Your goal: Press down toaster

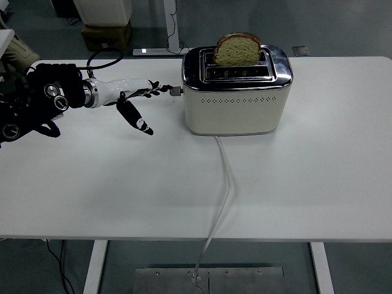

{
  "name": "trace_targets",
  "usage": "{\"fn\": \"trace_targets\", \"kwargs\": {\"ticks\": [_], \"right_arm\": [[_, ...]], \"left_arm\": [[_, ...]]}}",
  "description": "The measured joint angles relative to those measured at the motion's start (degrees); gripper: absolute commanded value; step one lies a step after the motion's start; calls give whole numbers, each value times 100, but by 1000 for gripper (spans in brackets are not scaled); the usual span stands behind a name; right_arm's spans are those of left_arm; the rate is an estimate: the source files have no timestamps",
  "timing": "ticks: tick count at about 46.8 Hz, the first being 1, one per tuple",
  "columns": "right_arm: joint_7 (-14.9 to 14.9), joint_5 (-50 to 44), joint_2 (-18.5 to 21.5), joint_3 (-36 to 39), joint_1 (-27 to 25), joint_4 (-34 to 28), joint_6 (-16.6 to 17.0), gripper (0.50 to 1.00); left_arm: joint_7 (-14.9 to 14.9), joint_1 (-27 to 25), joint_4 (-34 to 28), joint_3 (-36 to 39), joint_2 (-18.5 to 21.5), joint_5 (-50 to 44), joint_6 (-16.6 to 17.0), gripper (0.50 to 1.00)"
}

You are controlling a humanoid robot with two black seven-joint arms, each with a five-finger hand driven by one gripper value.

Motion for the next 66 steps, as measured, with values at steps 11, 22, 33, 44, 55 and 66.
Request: {"fn": "trace_targets", "kwargs": {"ticks": [11,22,33,44,55,66], "right_arm": [[-1,0,0,0,-8,-7,0,1000],[0,0,0,0,-14,-9,0,1000],[-1,0,0,0,-36,-8,-8,998],[-1,0,0,0,-117,-9,-10,1000],[0,0,0,0,-169,-10,-9,998],[0,0,0,0,-192,0,-9,1000]], "left_arm": [[-12,20,234,0,-181,-3,1,1000],[-66,82,271,-8,-238,-45,10,1000],[-76,192,283,-10,-248,-177,23,1000],[-96,375,349,-10,-330,-181,174,1000],[-363,496,501,-12,-356,-244,329,1000],[-559,623,731,-17,-435,-258,360,1000]]}}
